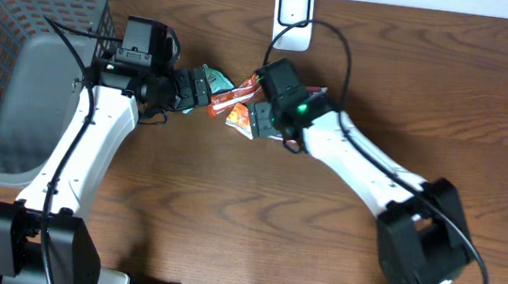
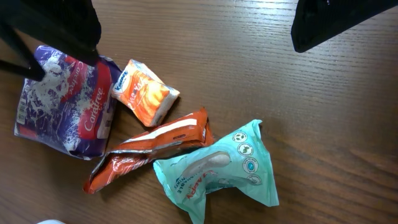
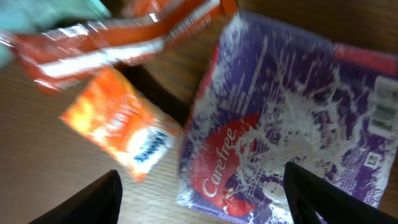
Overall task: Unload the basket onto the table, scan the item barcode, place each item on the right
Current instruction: 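Reach the right gripper to the purple Carefree pack and grasp it, then lift the purple pack and hold it up to the scanner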
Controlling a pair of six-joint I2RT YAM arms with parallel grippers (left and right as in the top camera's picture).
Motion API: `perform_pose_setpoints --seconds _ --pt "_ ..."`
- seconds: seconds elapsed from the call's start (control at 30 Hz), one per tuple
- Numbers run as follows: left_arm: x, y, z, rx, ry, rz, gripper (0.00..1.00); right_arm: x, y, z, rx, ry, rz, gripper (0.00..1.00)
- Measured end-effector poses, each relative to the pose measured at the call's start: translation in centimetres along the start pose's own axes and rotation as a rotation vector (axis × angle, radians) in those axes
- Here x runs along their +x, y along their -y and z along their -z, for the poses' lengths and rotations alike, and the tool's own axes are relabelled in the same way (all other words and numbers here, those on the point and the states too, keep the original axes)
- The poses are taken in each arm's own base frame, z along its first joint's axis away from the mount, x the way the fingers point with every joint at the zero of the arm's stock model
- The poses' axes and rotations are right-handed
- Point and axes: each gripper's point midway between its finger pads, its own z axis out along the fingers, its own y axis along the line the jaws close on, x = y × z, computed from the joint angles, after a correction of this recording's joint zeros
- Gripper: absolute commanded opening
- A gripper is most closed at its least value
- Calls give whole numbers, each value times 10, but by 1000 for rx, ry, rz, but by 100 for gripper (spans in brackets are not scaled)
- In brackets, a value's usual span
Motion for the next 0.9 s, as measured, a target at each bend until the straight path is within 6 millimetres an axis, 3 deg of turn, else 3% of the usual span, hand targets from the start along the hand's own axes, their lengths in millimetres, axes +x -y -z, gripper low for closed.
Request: perform_pose_setpoints --seconds 0.23,0.37,0.47,0.67,0.73,0.9 --pt "0 0 0 0 0 0 98 7 17 -13 151 3 31 70" --pt "0 0 0 0 0 0 98 21 42 -25 279 -47 51 69" --pt "0 0 0 0 0 0 98 26 67 -22 373 -74 55 64" --pt "0 0 0 0 0 0 98 28 113 -11 516 -101 29 74" --pt "0 0 0 0 0 0 98 19 113 -5 517 -67 25 74" --pt "0 0 0 0 0 0 98 -20 93 24 449 82 83 73"
